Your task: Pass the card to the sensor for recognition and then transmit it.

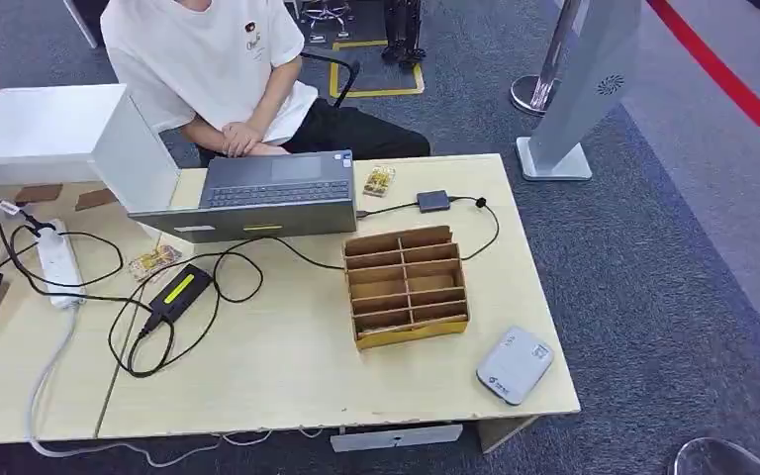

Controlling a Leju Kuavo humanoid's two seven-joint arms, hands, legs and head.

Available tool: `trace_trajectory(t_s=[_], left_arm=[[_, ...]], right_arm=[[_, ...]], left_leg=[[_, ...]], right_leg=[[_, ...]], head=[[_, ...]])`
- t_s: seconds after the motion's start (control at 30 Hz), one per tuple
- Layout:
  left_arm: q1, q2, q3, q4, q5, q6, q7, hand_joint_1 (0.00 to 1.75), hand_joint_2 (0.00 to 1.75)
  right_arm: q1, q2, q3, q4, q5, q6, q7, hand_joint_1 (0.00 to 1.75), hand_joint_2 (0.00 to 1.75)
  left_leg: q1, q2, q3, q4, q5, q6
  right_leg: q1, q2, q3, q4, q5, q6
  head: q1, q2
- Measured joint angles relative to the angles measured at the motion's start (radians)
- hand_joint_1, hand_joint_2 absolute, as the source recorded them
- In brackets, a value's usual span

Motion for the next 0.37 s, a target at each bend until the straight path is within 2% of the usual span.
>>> trace_trajectory(t_s=[0.2, 0.37], left_arm=[[0.094, 0.042, 0.142, -0.006, -0.017, 0.027, -0.047, 0.0, 1.75], [0.12, 0.052, 0.2, -0.006, -0.026, 0.043, -0.059, 0.0, 1.75]], right_arm=[[0.03, -0.006, 0.0, -0.018, -0.134, -0.01, -0.033, 0.0, 0.0], [0.038, -0.008, 0.001, -0.026, -0.18, -0.013, -0.044, 0.0, 0.0]], left_leg=[[0.0, 0.001, 0.004, 0.0, -0.004, 0.0], [0.0, 0.004, 0.009, 0.0, -0.007, -0.001]], right_leg=[[0.001, 0.002, 0.003, 0.0, -0.005, 0.0], [0.001, 0.003, 0.006, 0.0, -0.006, -0.001]], head=[[0.0, 0.0], [-0.001, 0.0]])
